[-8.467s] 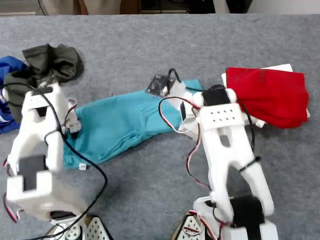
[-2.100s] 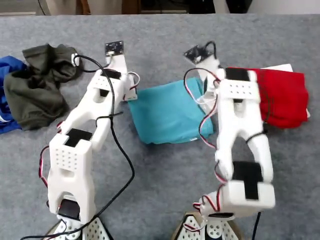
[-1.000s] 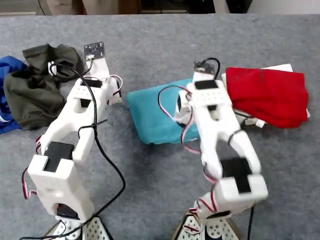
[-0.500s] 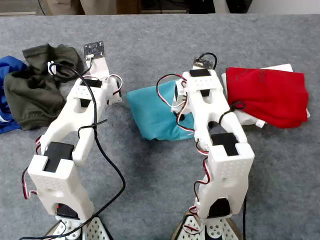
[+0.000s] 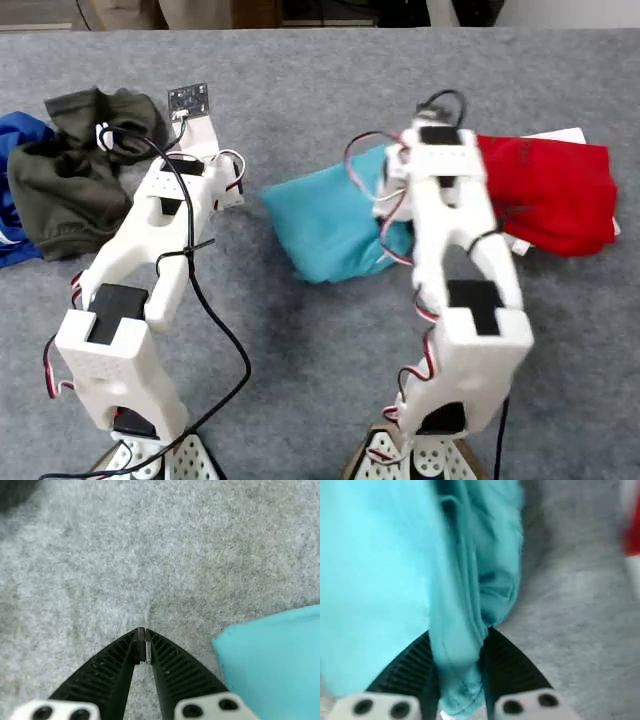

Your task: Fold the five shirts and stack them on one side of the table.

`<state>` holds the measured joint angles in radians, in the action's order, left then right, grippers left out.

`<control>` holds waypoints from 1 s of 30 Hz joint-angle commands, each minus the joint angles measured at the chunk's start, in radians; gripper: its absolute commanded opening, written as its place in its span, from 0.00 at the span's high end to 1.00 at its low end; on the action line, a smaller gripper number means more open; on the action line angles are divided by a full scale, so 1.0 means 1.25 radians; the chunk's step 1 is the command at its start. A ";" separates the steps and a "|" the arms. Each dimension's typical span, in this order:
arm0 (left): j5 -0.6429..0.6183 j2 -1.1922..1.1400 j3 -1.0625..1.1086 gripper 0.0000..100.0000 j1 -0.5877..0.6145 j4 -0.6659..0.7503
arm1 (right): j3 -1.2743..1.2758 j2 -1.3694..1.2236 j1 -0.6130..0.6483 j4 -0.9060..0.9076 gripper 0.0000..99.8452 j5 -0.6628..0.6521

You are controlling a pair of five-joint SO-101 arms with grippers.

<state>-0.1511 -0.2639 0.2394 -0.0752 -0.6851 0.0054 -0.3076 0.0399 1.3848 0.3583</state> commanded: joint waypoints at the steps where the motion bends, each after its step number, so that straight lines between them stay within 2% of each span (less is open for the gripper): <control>1: 0.009 0.045 -0.004 0.98 0.011 0.010 | -0.089 0.090 -0.088 0.000 1.00 -0.097; 5: 0.009 0.045 -0.004 0.98 0.009 0.007 | -0.222 0.088 -0.203 0.000 1.00 -0.215; 13: 0.009 0.044 -0.002 0.98 0.006 0.005 | -0.452 0.008 -0.409 0.001 1.00 -0.360; 19: 0.009 0.044 -0.002 0.98 0.005 0.005 | -0.537 -0.064 -0.531 0.005 1.00 -0.408; 25: 0.009 0.044 -0.002 0.98 0.005 0.005 | -0.541 -0.141 -0.573 0.032 0.99 -0.409; 27: 0.009 0.044 -0.001 0.98 0.005 0.005 | -0.543 -0.161 -0.569 0.066 0.95 -0.409; 30: 0.011 0.044 -0.001 0.98 0.005 0.005 | -0.547 -0.180 -0.570 0.091 0.78 -0.406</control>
<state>-0.1511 -0.2639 0.2424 -0.0721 -0.6851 -0.6206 -0.5378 -0.6567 1.4737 -0.1435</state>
